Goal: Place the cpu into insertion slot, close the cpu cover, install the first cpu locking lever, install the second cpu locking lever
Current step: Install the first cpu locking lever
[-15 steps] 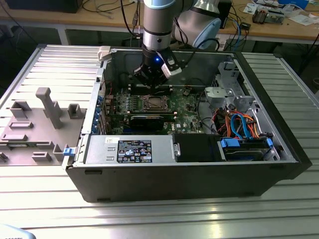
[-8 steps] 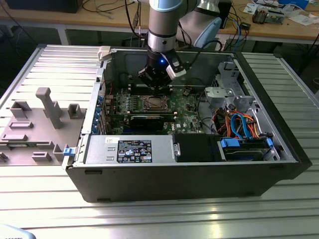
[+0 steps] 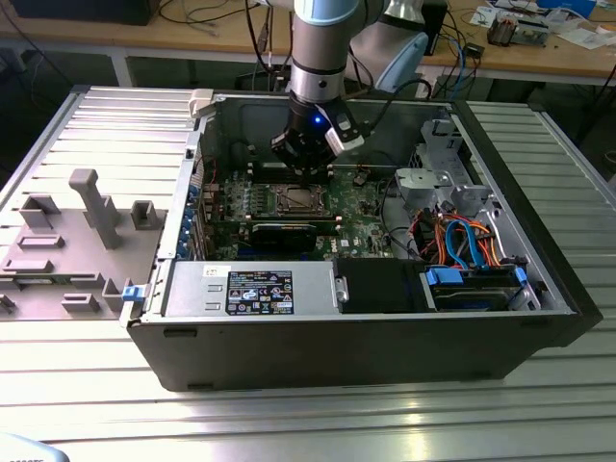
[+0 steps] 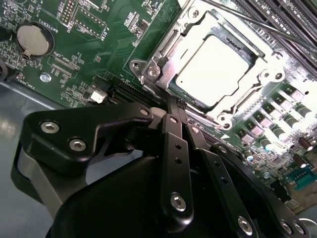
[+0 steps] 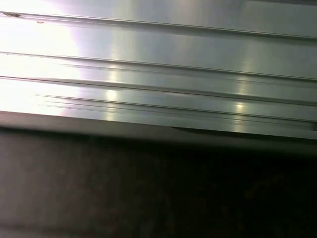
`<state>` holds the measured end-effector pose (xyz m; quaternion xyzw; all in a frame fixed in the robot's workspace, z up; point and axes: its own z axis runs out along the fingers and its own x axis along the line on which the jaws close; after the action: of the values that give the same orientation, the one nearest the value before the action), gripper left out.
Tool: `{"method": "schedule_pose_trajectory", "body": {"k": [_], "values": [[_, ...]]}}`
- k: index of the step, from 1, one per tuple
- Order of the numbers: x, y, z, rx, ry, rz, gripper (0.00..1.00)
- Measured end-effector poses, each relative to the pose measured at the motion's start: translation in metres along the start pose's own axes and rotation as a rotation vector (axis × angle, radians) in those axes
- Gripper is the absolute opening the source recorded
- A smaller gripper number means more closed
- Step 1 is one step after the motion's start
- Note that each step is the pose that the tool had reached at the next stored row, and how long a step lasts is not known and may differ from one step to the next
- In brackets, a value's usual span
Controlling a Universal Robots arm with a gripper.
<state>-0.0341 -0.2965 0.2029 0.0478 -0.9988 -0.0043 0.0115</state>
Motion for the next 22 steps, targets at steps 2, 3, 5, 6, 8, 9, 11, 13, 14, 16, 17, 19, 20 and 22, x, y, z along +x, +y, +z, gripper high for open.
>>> {"method": "schedule_pose_trajectory", "body": {"k": [2, 3, 5, 6, 8, 9, 11, 13, 14, 16, 17, 19, 20, 22], "values": [[-0.0019, -0.0001, 0.0004, -0.0006, 0.0001, 0.000, 0.11], [-0.0030, -0.0003, 0.0005, -0.0002, 0.0003, 0.000, 0.11], [-0.0047, -0.0005, 0.0006, 0.0000, 0.0003, 0.000, 0.11], [-0.0048, -0.0005, 0.0006, 0.0000, 0.0002, 0.000, 0.11], [-0.0048, -0.0004, -0.0012, -0.0005, 0.0002, 0.000, 0.11], [-0.0048, -0.0004, -0.0027, -0.0005, 0.0002, 0.000, 0.11], [-0.0047, -0.0004, -0.0047, -0.0003, 0.0002, 0.000, 0.11], [-0.0048, -0.0004, -0.0048, -0.0005, 0.0000, 0.000, 0.11], [-0.0048, -0.0006, -0.0048, -0.0007, 0.0001, 0.000, 0.11], [-0.0047, -0.0012, -0.0041, -0.0007, 0.0004, 0.000, 0.11], [-0.0047, -0.0015, -0.0037, -0.0007, 0.0004, 0.000, 0.11], [-0.0047, -0.0022, -0.0029, -0.0007, 0.0007, 0.000, 0.11], [-0.0047, -0.0025, -0.0025, -0.0007, 0.0008, 0.000, 0.11], [-0.0048, -0.0032, -0.0019, -0.0007, 0.0014, 0.000, 0.11]]}}
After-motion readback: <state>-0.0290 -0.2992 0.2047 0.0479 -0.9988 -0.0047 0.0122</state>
